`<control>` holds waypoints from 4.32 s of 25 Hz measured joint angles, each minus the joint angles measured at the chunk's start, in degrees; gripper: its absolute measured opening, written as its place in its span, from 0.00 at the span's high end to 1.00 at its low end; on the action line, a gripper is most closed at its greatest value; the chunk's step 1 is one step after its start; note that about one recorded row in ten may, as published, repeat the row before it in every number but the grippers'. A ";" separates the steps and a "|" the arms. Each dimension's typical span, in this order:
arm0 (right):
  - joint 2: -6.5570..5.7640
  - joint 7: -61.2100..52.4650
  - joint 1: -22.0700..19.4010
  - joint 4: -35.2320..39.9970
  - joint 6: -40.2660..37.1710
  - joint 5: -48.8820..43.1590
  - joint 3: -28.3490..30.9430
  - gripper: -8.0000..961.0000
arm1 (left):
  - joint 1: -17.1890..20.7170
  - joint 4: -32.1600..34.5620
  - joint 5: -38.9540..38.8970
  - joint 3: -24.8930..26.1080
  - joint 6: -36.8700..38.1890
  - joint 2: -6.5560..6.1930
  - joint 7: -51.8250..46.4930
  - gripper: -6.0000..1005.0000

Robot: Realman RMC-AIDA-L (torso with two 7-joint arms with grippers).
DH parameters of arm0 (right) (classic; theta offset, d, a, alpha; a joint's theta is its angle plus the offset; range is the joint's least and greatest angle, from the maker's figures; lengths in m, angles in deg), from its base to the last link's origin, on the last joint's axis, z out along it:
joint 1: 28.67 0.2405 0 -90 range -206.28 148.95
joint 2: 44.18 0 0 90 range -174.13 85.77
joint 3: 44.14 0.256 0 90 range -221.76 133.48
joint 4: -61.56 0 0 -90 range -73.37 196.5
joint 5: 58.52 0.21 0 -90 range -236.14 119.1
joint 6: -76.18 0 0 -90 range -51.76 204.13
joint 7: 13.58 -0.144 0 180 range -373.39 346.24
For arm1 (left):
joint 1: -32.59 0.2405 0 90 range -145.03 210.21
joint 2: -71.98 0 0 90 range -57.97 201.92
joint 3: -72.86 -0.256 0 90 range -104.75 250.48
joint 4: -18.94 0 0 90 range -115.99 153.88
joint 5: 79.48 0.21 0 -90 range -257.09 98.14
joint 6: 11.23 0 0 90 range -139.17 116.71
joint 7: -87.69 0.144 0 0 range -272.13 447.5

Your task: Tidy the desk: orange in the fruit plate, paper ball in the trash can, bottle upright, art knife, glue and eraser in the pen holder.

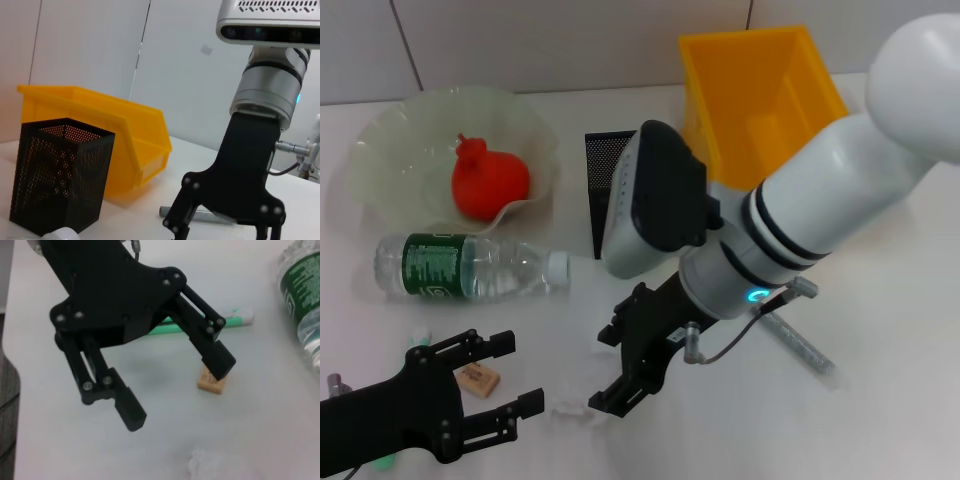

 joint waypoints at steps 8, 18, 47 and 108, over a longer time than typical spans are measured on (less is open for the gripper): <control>-0.02 -0.12 1.81 -3.49 4.60 0.04 -3.39 0.23 | -0.19 0.00 0.01 -0.06 0.00 0.01 0.00 0.25; 0.08 -0.17 2.90 -5.41 5.68 0.63 -6.01 0.24 | -0.47 0.00 0.01 -0.06 -0.09 0.29 0.00 0.25; -0.32 -0.18 -8.07 18.31 -4.33 -2.66 5.98 0.59 | -0.79 0.27 0.01 -0.06 -1.21 0.96 0.68 0.26; -0.22 19.62 -25.07 24.86 7.32 18.54 33.46 0.14 | -2.33 0.24 0.00 -0.07 -3.04 2.20 0.70 0.26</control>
